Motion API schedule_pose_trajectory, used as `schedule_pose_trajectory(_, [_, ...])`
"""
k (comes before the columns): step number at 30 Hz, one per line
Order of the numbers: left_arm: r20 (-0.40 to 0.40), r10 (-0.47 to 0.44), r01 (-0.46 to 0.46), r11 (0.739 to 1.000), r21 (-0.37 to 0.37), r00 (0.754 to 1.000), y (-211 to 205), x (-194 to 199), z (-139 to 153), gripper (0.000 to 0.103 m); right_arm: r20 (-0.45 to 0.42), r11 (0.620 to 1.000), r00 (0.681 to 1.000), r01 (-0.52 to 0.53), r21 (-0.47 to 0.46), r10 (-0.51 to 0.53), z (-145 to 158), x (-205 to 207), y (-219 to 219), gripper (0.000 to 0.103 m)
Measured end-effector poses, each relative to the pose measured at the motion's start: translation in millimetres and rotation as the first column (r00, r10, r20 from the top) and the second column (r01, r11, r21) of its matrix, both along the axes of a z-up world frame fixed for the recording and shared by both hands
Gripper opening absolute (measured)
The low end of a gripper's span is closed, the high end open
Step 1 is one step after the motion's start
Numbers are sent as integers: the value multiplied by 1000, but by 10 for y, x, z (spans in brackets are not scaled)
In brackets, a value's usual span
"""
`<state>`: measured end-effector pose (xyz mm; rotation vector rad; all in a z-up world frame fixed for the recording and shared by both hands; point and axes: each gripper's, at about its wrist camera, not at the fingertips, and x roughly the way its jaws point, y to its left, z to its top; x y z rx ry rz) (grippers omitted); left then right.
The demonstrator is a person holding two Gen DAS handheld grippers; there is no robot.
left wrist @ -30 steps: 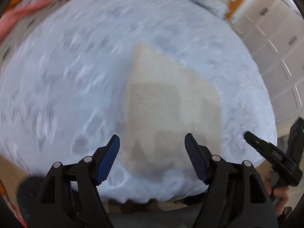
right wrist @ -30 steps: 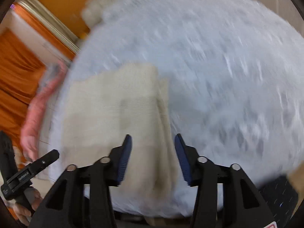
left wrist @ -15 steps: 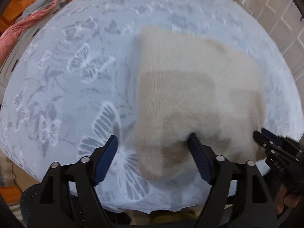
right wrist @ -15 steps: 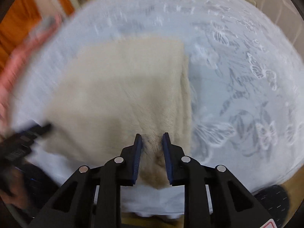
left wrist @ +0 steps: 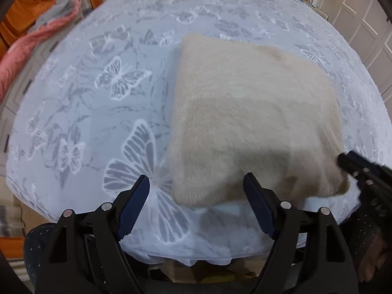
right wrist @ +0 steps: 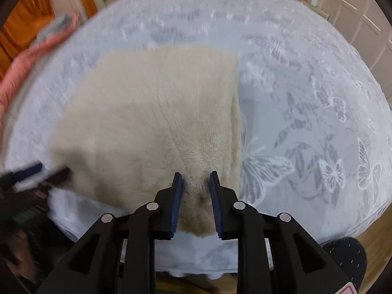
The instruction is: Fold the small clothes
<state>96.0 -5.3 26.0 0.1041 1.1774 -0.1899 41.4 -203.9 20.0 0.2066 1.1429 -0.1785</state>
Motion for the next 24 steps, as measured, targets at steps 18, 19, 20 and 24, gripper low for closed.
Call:
schedule_pose_trajectory(18, [137,2,-14,996,84,991,-259,-854,-280,78,170,981,980,133,-142,-108,-237,-1005,346,67])
schedule_pose_trajectory(19, [136,1,-13,996,88,991,-259,-883,-312,78,165,982,981,123,-141,-100,-270,-1022,364,67])
schedule_pose_trajectory(20, [136,1,-13,996,92,991,-255,-905,-342,78,157,983,982,126,-130,-105,-299,-1034,379,67])
schedule_pose_trajectory(24, [133,5,-17,996,91,991,-248,-982,-435,78,156,982,980,142,-126,-121,-345,-1045,389,68])
